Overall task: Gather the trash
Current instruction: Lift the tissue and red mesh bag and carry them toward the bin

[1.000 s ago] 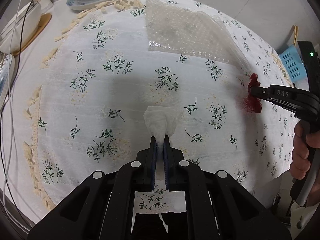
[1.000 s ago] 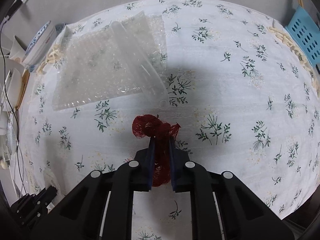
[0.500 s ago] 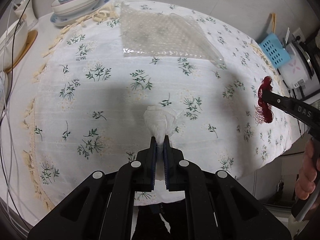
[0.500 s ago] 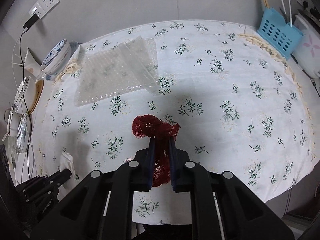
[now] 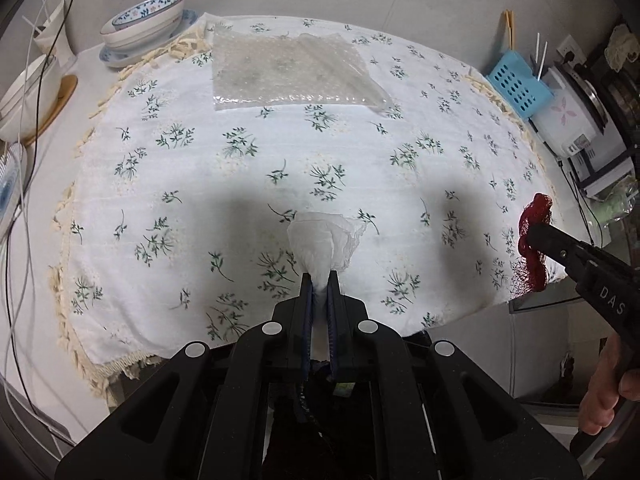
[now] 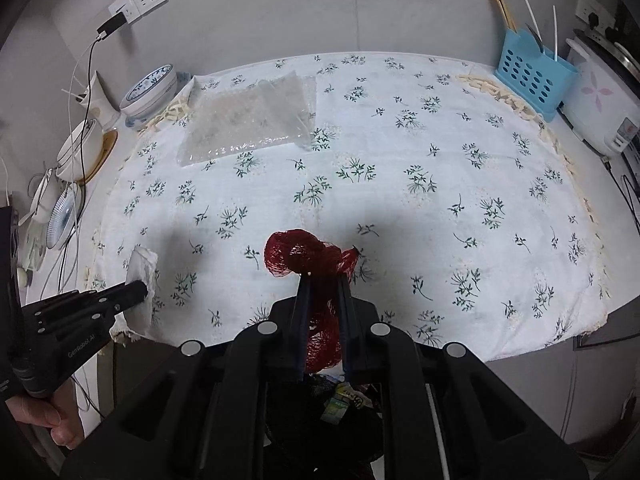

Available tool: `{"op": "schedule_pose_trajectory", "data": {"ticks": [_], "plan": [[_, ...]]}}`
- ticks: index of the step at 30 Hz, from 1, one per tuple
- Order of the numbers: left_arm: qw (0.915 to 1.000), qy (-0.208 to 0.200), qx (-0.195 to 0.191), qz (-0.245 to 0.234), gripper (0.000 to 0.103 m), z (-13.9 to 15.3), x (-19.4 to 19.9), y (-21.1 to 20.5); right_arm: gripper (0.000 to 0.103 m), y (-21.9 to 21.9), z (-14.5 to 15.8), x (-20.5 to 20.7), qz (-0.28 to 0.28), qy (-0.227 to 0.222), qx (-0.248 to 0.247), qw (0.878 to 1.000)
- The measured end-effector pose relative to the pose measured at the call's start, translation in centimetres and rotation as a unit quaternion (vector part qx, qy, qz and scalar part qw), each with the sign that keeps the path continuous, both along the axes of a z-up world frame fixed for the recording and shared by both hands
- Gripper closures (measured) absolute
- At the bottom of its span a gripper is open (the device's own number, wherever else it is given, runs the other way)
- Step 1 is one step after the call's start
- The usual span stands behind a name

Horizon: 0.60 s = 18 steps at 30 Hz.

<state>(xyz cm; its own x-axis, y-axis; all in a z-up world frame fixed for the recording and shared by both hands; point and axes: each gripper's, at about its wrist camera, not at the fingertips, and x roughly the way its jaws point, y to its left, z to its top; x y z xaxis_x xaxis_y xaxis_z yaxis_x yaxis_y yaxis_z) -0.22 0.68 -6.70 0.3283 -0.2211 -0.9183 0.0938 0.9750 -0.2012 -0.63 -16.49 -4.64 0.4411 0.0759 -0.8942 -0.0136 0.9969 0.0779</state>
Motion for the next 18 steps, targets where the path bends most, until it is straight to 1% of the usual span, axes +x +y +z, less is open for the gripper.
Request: {"op": "schedule_pose_trajectory", "data": {"ticks": [8, 18], "plan": [[1.0000, 0.002, -0.002, -0.009, 0.097, -0.2, -3.4, -3.4, 0.091, -1.7, -0.3, -3.9, 0.011, 0.000, -0.003, 1.000], [0.9999, 0.007, 0.001, -0.009, 0.097, -1.2, -7.2, -6.2, 0.091, -3.9, -2.4, -7.6, 0.022, 0.021, -0.002, 1.000]]}}
